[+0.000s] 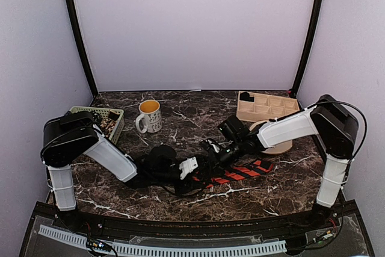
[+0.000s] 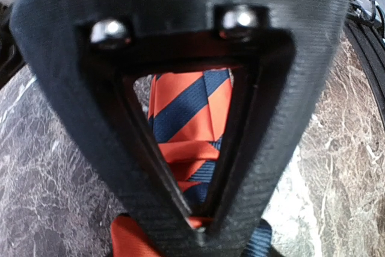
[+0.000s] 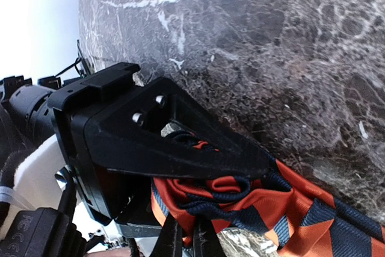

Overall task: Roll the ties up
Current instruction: Roll the tie at the center of the board.

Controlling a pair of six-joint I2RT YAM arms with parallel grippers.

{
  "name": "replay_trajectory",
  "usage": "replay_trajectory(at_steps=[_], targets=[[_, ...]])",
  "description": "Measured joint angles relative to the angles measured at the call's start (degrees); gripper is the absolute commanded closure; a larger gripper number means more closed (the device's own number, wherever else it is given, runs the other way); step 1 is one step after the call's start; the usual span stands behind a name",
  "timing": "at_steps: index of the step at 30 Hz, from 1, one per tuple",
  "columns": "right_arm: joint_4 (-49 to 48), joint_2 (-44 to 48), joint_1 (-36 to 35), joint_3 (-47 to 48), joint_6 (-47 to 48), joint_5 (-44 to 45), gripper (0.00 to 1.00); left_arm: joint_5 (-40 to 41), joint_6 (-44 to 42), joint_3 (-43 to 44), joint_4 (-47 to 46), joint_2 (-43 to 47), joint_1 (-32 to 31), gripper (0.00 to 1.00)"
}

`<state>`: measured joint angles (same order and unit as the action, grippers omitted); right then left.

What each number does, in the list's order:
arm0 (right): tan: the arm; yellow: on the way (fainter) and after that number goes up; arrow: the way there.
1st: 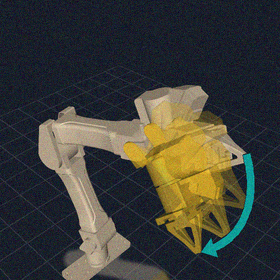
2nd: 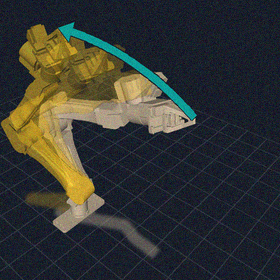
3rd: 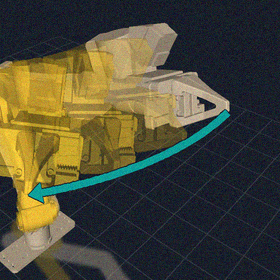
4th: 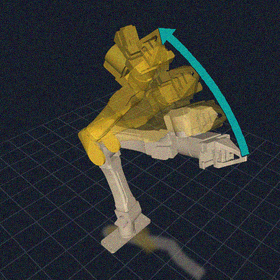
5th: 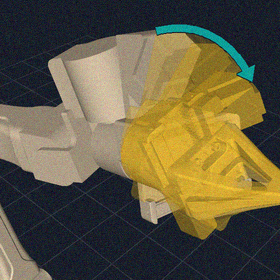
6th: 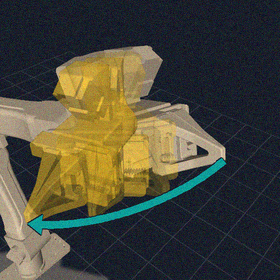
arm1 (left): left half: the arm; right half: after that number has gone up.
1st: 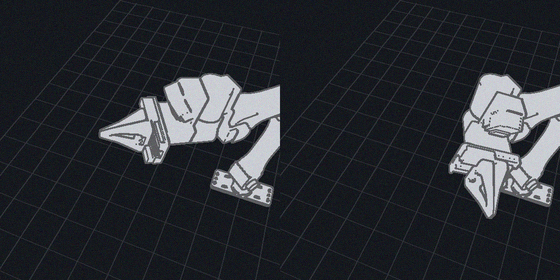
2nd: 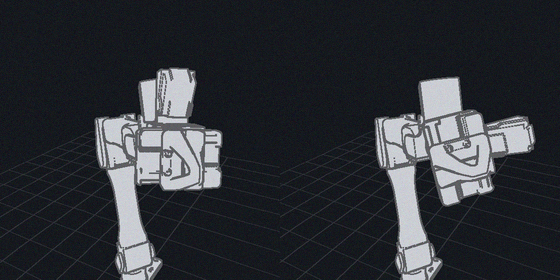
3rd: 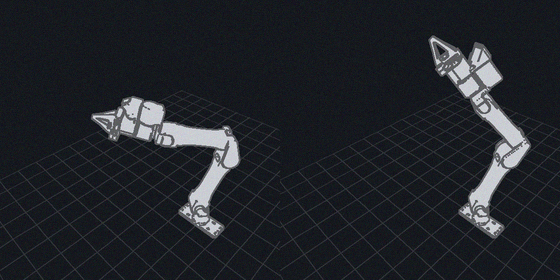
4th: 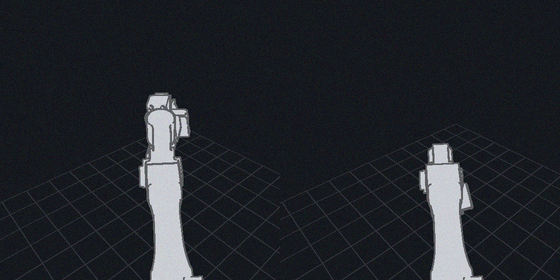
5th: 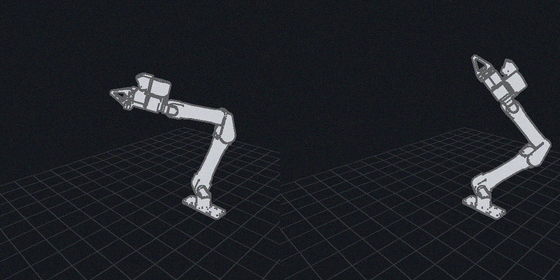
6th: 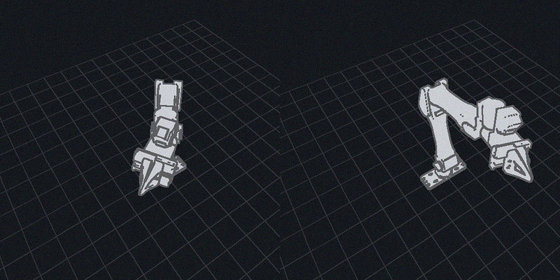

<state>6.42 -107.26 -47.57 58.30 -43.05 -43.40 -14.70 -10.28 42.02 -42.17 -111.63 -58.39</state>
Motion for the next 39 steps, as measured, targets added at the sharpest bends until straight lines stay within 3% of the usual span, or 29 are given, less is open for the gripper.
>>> replay_trajectory(at_steps=[4, 11, 19, 33, 36, 39], targets=[[-0.9, -0.2, 0.4, -0.5, 0.8, -0.3, 1.00, 0.5, 0.4, 0.4, 1.1, 0.0, 0.1, 0.33], [-2.9, 0.2, 2.4, -3.3, 2.5, -1.5, 1.00, 0.2, 0.9, 0.7, 1.8, 0.3, 0.7, 0.18], [-1.0, 1.9, 5.6, -6.2, 6.3, -1.3, 1.00, -1.3, 1.2, -0.3, 0.7, 0.7, 0.7, 0.12], [4.0, 1.5, 7.6, -6.5, 11.2, 1.0, 1.00, -2.2, 6.3, 2.1, -5.5, -3.6, 0.1, 0.13], [4.4, 1.4, 7.7, -6.4, 11.8, 1.1, 1.00, -2.3, 6.6, 4.1, -7.0, -5.8, 0.0, 0.24], [4.2, 1.4, 7.7, -6.7, 12.6, 1.2, 1.00, -2.6, 7.1, 6.8, -7.8, -8.2, 0.0, 0.45]])
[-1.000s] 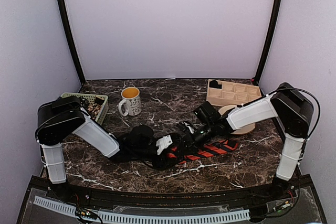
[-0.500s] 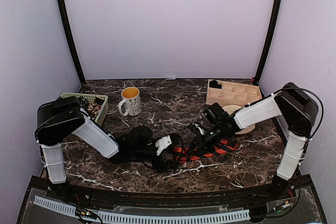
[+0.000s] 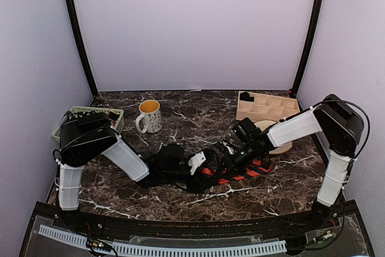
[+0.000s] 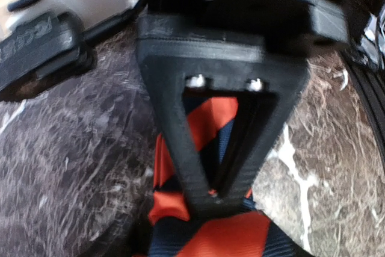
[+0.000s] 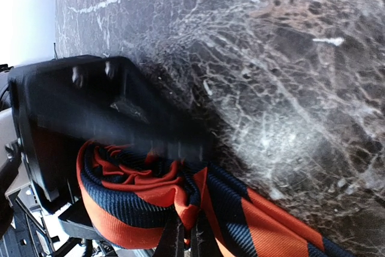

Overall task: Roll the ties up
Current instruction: Roll the tie at the center of the board.

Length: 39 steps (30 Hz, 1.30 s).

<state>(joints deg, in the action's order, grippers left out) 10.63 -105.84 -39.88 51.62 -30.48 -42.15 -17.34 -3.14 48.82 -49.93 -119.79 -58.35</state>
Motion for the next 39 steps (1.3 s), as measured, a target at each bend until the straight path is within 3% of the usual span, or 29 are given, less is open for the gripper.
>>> replay_trajectory(at_steps=[5, 7, 8, 12, 18, 28, 30, 37, 39], targets=[[-0.7, 0.2, 0.2, -0.5, 0.2, 0.2, 1.00, -0.7, -1.1, 0.9, -0.5, -1.0, -0.2, 0.63], [-0.8, 0.4, 0.2, -0.5, 0.0, 0.2, 0.91, -0.6, -2.3, 0.5, -0.5, -0.7, -0.3, 0.68], [-1.0, 0.5, 0.1, -0.5, -0.2, 0.2, 0.81, -0.2, -3.4, 0.1, -0.3, -0.3, -0.4, 0.71], [-1.0, 1.6, -0.4, -0.7, -1.7, 0.1, 0.61, 0.9, -7.1, -2.9, 2.9, 3.7, -0.5, 0.72], [-1.7, 4.9, -0.6, -1.0, -5.7, 1.0, 0.57, 1.6, -10.0, -5.6, 7.7, 7.6, -0.5, 0.71], [-6.4, 3.3, -7.4, 2.1, -10.7, -1.3, 0.62, 1.5, -9.8, -5.2, 9.1, 8.0, -0.5, 0.70], [-6.8, 2.6, -7.5, 2.2, -11.3, -1.5, 0.67, 1.5, -9.7, -5.1, 9.5, 8.0, -0.5, 0.70], [-6.4, 0.9, -7.0, 3.1, -11.6, -1.8, 1.00, 1.2, -9.5, -5.0, 9.9, 8.0, -0.5, 0.70], [-6.3, 0.8, -6.6, 3.1, -11.9, -2.2, 1.00, 1.0, -9.5, -5.0, 10.0, 8.0, -0.4, 0.69]])
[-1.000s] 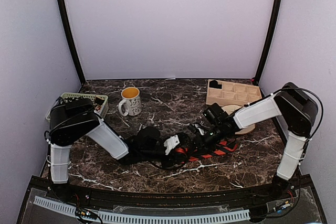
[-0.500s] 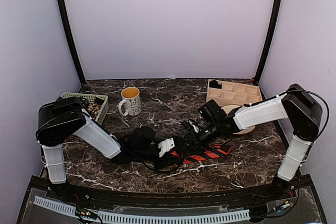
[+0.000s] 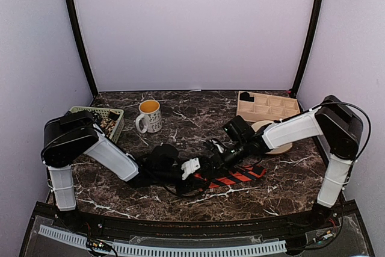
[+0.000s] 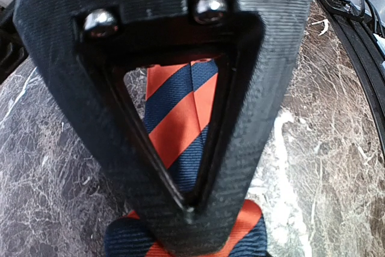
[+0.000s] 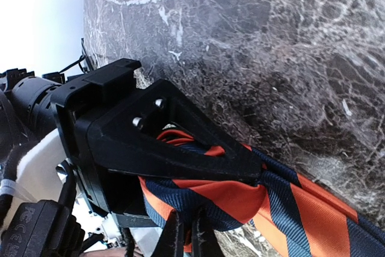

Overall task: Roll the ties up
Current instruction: Roll the tie at the center of the board.

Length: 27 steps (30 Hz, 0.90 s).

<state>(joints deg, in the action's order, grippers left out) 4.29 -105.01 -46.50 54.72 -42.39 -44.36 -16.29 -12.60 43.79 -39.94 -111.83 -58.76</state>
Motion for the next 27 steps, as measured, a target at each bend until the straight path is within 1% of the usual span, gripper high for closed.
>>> replay_trajectory(at_steps=[2, 8, 10, 12, 17, 22, 24, 27], targets=[[0.0, 0.0, 0.1, 0.0, 0.2, -0.2, 1.00, -0.2, 0.0, 0.0, 0.0, 0.0, 0.0, 0.66], [-0.5, 0.0, 0.2, -0.7, 0.5, -0.1, 1.00, -0.1, 0.3, 0.1, 0.3, 0.0, 0.0, 0.40], [-0.7, -0.1, 0.5, -1.1, 0.9, -0.1, 1.00, 0.3, 0.6, 0.1, 0.6, 0.0, 0.0, 0.34], [-0.9, -0.1, 0.9, -1.4, 1.4, -0.2, 1.00, 0.7, 1.0, 0.1, 0.6, 0.1, 0.0, 0.31], [0.0, 0.1, 2.3, -2.3, 3.1, -0.2, 1.00, 1.0, 1.6, 0.1, 0.6, 0.2, 0.1, 0.30], [2.4, 0.4, 4.2, -3.7, 5.0, 1.9, 1.00, 0.1, 3.1, 0.2, -0.2, 0.2, 0.1, 0.32], [3.9, 0.2, 4.9, -4.6, 5.6, 3.8, 1.00, -0.7, 4.0, 1.0, -0.5, -0.4, 0.1, 0.36], [4.1, 0.2, 5.1, -4.8, 6.3, 3.9, 1.00, -1.7, 5.2, 3.8, -0.9, -2.4, 0.1, 0.47]])
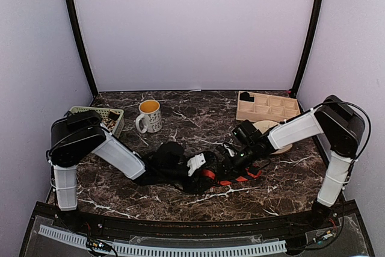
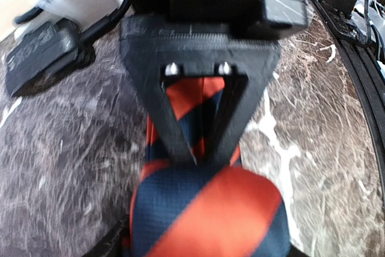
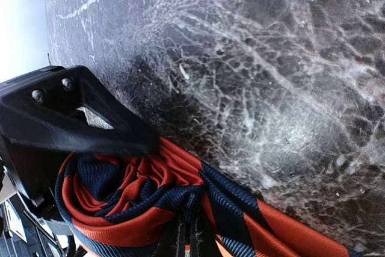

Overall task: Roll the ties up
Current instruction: Roll the tie at the center of the board.

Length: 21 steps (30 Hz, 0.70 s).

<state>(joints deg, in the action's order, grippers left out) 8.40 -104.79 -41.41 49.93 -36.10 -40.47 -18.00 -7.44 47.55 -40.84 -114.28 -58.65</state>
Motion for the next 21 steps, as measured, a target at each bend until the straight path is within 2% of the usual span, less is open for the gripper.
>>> replay_trajectory(at_steps=[9, 10, 13, 15, 18, 21], targets=[[0.9, 0.0, 0.0, 0.5, 0.5, 0.2, 1.00, -1.4, 1.1, 1.6, -1.2, -2.3, 0.0, 0.68], [1.1, 0.0, 0.0, 0.5, 0.7, 0.2, 0.95, -1.2, 0.7, 1.3, -1.5, -2.3, 0.0, 0.69], [2.1, 0.0, -0.1, 1.0, 1.6, 0.3, 0.69, -0.7, 0.1, 0.1, -2.5, -1.9, -0.1, 0.71], [3.2, 1.3, 0.0, 1.1, 1.9, 0.0, 0.56, -0.1, -0.6, -1.3, -2.4, -0.7, -0.1, 0.71], [4.6, 4.1, 0.0, 1.0, 1.4, 0.2, 0.49, 0.7, -1.8, -3.0, -1.4, 0.9, -0.1, 0.71], [3.9, 5.9, 0.2, 1.0, -0.7, -0.9, 0.47, 1.2, -2.8, -3.5, -0.6, 1.7, -0.1, 0.71]])
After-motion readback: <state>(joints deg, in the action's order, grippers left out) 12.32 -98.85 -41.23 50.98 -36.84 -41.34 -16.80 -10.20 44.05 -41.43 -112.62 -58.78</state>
